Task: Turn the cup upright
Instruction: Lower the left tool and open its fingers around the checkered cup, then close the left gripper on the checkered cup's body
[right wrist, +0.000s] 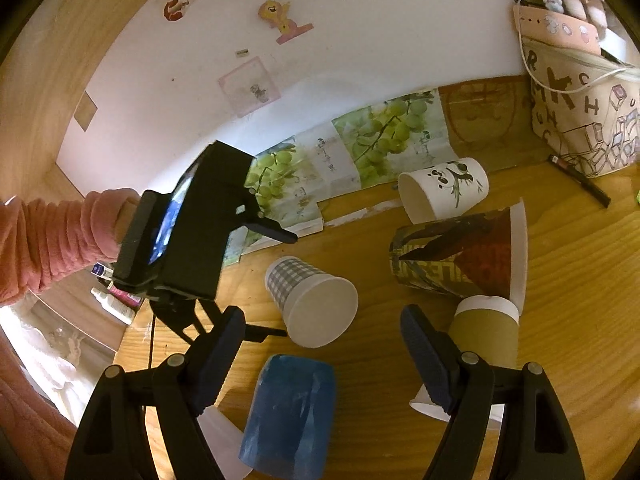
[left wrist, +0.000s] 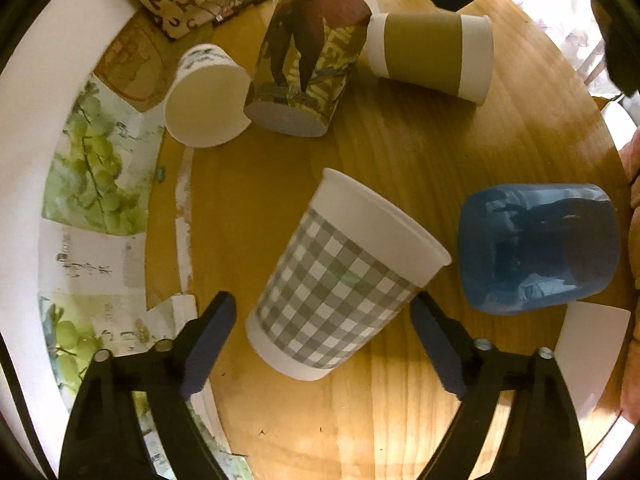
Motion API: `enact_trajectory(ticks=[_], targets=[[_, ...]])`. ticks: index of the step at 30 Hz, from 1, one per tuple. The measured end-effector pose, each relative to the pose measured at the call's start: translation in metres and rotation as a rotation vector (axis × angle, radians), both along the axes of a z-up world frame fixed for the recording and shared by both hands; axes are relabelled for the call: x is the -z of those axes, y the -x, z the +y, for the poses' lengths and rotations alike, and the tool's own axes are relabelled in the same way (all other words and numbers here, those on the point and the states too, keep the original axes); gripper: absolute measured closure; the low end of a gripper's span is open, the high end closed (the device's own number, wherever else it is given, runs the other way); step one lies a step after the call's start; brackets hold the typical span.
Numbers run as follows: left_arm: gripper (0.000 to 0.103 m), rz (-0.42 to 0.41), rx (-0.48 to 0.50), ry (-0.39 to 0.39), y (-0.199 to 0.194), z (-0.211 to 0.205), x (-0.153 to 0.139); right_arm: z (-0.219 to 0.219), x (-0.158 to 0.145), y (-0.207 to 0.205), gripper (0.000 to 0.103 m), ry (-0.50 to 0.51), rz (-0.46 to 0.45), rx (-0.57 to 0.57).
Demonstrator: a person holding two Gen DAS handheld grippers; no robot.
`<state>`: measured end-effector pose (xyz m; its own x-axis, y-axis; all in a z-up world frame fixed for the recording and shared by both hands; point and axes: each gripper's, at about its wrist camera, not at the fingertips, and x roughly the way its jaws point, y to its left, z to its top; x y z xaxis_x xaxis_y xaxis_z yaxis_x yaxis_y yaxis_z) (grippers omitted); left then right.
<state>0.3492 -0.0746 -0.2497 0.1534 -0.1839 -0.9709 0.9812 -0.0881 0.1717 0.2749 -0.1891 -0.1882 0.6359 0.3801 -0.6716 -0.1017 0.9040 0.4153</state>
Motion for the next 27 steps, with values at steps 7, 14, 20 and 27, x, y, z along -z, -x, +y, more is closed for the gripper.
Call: enact_trajectory(ticks=[7, 14, 20, 27], targets=[[0.026, 0.042, 0.025, -0.008, 0.007, -0.005, 0.000, -0.002, 0.002, -0.002, 0.022, -0.022, 0.000, -0.003], [0.032, 0.044, 0.022, -0.004, 0.015, -0.008, 0.000, -0.002, 0.003, -0.003, 0.022, -0.036, -0.002, -0.007], [0.038, 0.056, -0.093, -0.040, -0.002, -0.008, 0.000, -0.002, 0.004, -0.004, 0.022, -0.047, 0.000, -0.014], [0.039, 0.124, -0.223, -0.054, -0.013, -0.004, 0.001, -0.001, 0.001, 0.000, 0.022, -0.060, -0.010, -0.015]])
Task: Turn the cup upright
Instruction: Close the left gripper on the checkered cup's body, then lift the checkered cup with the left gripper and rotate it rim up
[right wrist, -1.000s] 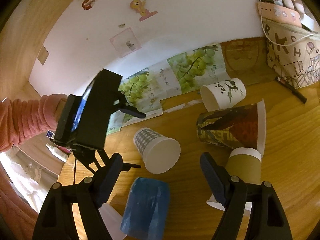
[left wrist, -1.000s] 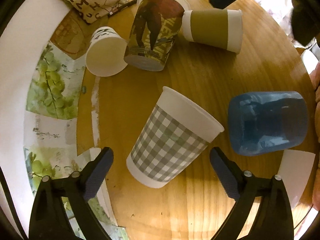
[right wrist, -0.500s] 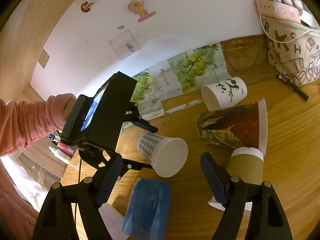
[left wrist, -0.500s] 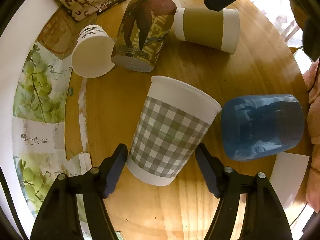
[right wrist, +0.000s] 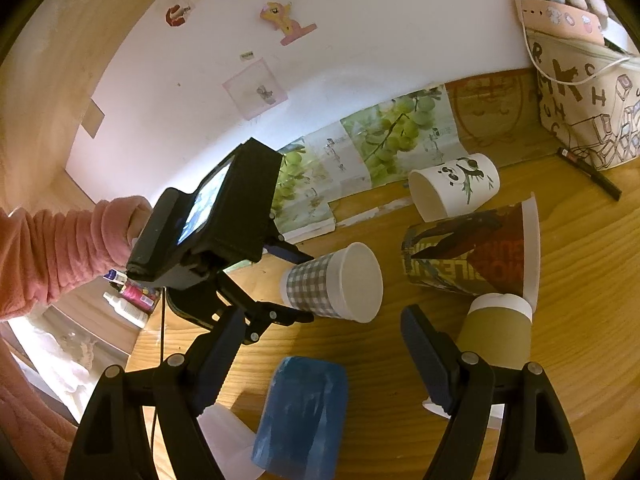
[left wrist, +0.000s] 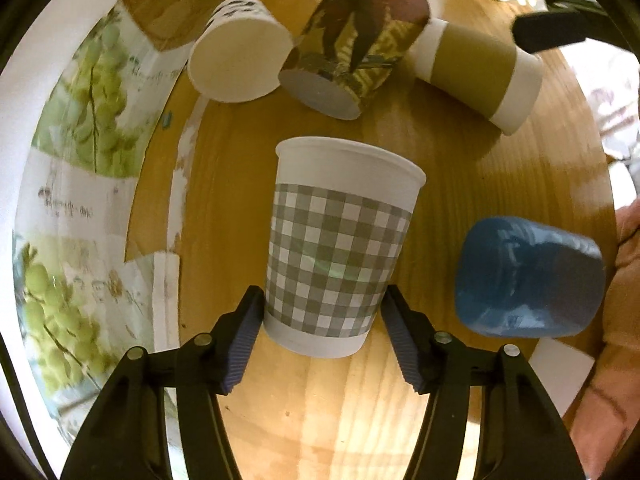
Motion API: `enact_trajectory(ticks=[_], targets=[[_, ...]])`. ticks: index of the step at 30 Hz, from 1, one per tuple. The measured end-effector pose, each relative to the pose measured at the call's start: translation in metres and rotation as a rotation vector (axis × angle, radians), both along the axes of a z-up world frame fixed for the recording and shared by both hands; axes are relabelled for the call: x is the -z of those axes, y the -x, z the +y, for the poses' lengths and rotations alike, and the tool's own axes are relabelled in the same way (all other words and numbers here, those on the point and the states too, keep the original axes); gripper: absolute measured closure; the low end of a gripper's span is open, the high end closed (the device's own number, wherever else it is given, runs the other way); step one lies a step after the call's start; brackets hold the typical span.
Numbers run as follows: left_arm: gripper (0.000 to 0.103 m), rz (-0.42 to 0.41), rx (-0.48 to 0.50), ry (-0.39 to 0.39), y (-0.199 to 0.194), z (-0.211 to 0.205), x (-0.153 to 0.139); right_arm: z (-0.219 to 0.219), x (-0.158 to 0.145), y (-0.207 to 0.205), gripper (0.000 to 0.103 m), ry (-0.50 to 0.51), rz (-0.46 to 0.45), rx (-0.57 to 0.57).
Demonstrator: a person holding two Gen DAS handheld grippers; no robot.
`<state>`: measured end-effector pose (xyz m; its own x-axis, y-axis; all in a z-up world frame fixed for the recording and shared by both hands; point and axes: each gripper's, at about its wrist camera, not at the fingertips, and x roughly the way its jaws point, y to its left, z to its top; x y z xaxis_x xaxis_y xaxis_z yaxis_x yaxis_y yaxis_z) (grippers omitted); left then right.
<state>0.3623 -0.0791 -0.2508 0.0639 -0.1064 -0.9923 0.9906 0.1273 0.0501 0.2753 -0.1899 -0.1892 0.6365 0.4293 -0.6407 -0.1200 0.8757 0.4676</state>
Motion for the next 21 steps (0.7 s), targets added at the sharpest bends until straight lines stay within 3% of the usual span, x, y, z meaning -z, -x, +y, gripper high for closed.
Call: enact_trajectory(ticks=[10, 21], targets=[[0.040, 0.089, -0.199, 0.003, -0.023, -0.004, 0.005, -0.008, -0.007, 0.009, 0.022, -0.008, -0.017, 0.005], [0.040, 0.118, -0.459, 0.093, -0.035, 0.022, -0.015, -0.016, -0.011, 0.015, 0.022, -0.001, 0.031, -0.008]])
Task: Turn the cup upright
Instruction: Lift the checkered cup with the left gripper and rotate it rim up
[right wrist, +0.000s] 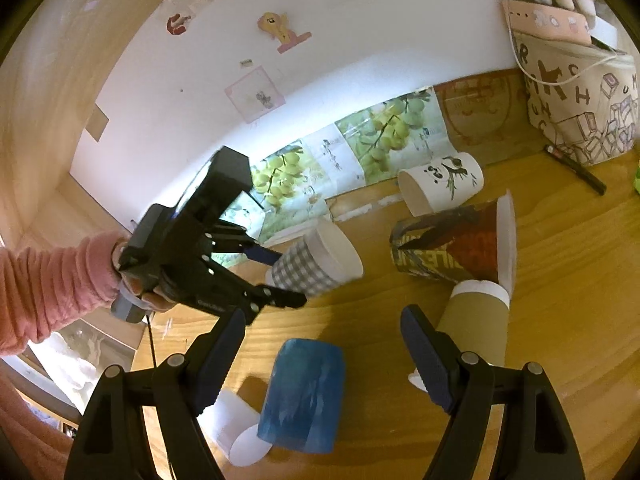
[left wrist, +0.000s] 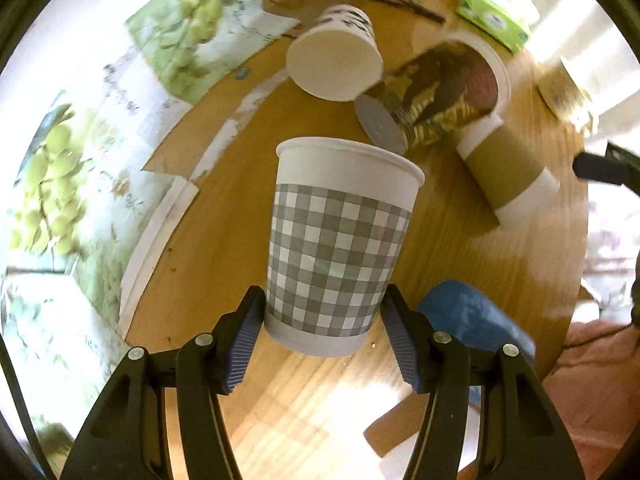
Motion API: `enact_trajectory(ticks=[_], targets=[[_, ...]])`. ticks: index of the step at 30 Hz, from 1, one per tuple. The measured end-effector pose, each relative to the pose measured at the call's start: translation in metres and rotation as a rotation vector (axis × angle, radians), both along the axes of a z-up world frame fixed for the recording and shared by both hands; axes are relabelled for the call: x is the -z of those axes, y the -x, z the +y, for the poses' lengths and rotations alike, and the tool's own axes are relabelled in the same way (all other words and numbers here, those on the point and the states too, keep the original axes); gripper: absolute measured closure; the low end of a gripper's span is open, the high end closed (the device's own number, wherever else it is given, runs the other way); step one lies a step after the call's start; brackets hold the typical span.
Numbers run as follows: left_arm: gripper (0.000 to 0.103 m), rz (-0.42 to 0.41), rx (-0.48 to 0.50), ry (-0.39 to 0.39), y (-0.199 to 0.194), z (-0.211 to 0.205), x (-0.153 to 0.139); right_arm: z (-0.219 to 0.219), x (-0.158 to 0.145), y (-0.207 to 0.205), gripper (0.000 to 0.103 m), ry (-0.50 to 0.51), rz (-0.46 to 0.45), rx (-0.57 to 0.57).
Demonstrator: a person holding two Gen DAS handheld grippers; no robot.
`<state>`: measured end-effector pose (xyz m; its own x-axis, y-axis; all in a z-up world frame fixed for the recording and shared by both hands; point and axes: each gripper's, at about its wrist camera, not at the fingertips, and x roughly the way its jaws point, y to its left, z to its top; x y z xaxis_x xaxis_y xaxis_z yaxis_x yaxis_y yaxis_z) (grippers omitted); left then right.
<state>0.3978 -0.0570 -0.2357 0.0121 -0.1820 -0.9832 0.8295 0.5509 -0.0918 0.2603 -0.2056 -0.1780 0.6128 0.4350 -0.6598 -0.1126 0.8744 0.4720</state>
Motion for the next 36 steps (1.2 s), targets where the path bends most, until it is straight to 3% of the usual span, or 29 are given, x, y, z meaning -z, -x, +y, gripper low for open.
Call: enact_trajectory(ticks=[6, 11, 24, 31, 36], targets=[[0.040, -0.011, -0.114, 0.043, 0.013, 0.018, -0.020, -0.004, -0.004, 0.006, 0.022, -0.011, 0.025, -0.015], [0.040, -0.055, -0.179, 0.025, 0.030, 0.026, -0.047, -0.010, -0.012, 0.015, 0.022, -0.025, 0.040, -0.002], [0.040, -0.161, -0.252, 0.076, 0.107, 0.023, -0.089, -0.009, -0.046, 0.066, 0.022, -0.022, 0.000, 0.051], [0.040, -0.187, -0.262, 0.089, 0.144, 0.022, -0.103, 0.001, -0.057, 0.087, 0.022, 0.010, 0.005, 0.053], [0.040, -0.162, -0.295, 0.113, 0.164, 0.025, -0.107, 0.001, -0.063, 0.102, 0.022, 0.031, 0.003, 0.069]])
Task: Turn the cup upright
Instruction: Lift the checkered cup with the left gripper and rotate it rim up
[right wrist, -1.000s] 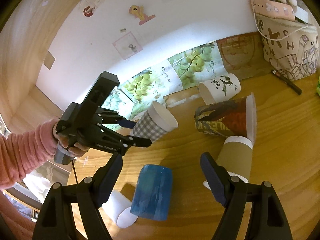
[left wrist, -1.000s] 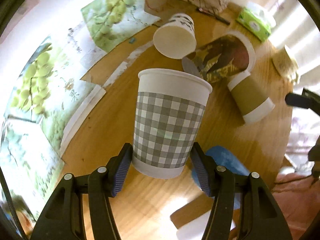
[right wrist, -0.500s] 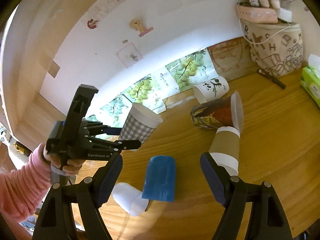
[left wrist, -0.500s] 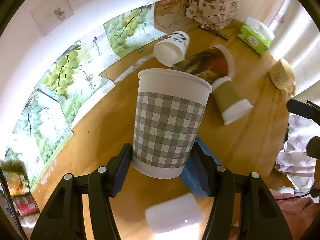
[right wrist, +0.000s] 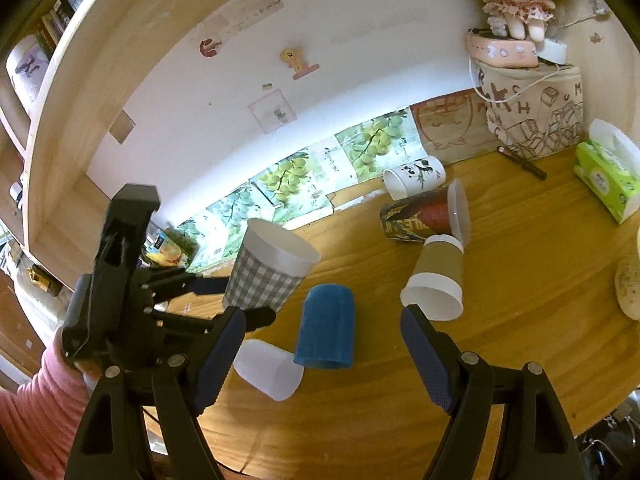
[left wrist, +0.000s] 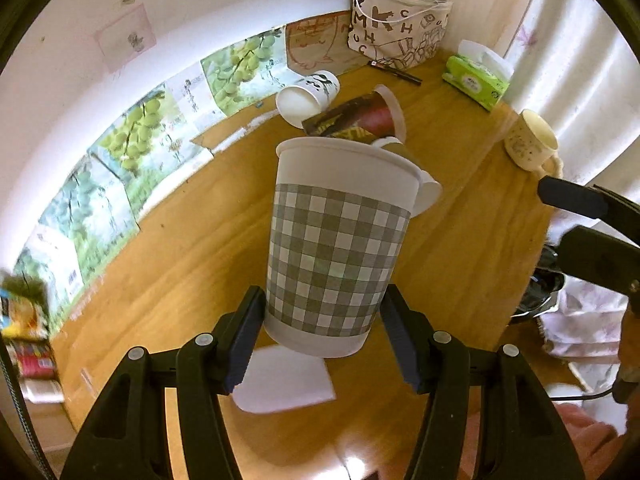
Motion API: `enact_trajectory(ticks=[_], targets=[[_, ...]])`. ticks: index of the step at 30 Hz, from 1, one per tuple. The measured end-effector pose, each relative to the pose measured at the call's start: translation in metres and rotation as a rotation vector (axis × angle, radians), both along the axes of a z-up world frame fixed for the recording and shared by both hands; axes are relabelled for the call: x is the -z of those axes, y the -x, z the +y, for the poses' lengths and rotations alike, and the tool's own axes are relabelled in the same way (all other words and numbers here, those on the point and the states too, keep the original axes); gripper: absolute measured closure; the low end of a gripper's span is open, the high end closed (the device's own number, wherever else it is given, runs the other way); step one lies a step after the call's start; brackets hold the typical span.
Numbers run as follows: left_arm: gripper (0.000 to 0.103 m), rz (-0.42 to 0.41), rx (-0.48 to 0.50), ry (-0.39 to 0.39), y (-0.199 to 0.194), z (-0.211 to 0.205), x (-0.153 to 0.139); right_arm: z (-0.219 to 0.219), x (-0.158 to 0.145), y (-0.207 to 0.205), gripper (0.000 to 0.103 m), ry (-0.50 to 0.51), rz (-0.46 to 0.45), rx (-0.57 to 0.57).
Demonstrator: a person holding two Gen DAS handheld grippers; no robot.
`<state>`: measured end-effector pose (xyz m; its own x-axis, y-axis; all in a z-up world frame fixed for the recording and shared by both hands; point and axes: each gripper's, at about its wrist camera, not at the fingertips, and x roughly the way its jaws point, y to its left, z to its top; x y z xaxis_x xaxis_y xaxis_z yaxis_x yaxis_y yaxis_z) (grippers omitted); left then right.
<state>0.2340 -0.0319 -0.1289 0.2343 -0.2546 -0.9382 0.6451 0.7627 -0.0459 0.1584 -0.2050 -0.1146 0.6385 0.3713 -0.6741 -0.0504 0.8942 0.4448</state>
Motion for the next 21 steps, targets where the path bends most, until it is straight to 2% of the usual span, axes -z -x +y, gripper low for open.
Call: enact_trajectory(ticks=[7, 10, 18, 21], targets=[[0.040, 0.030, -0.063, 0.010, 0.018, 0.003, 0.003, -0.005, 0.002, 0.006, 0.022, -0.035, 0.062, 0.013], [0.040, 0.016, -0.082, 0.016, 0.023, -0.001, 0.004, -0.007, 0.003, 0.008, 0.022, -0.043, 0.077, 0.007], [0.040, 0.062, -0.172, 0.031, 0.029, -0.014, 0.012, -0.015, 0.009, 0.004, 0.022, -0.079, 0.125, -0.021], [0.039, 0.071, -0.192, 0.012, 0.035, -0.021, 0.015, -0.020, 0.014, 0.002, 0.022, -0.104, 0.152, -0.038]])
